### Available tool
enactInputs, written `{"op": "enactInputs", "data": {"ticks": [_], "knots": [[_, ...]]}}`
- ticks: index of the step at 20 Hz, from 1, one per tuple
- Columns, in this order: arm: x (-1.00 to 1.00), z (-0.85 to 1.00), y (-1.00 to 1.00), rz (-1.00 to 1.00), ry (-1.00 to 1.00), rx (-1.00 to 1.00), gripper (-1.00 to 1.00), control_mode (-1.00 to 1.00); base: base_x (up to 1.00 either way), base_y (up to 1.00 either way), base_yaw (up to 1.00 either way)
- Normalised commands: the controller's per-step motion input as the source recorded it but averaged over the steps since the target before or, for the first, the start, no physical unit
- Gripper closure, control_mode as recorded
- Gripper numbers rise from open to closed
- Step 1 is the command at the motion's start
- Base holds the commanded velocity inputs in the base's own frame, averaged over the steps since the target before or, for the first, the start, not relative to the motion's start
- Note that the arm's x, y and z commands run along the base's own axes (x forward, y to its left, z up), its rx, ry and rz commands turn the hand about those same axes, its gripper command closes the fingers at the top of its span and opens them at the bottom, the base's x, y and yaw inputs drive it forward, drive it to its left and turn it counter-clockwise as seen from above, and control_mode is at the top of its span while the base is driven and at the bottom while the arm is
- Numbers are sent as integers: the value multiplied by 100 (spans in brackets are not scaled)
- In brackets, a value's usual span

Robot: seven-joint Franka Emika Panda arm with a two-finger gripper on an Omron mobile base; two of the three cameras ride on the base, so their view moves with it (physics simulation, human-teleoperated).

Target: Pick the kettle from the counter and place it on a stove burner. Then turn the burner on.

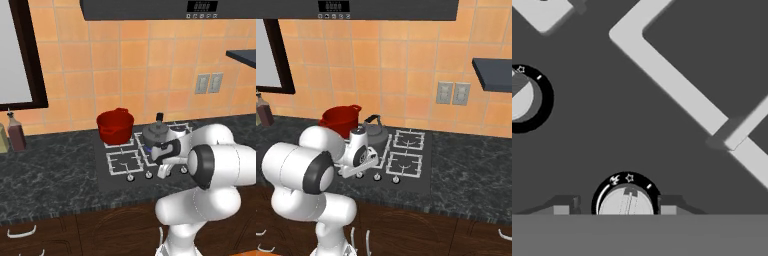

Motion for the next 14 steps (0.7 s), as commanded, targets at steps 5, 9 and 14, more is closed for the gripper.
{"op": "enactInputs", "data": {"ticks": [5, 9, 14], "knots": [[0, 5, 0, 5, -2, 0, -100, -100, 0, 0, 0], [0, 22, 0, 5, -7, 0, -100, -100, 0, 0, 0], [0, 29, 0, 4, -9, 0, -100, -100, 0, 0, 0]]}}
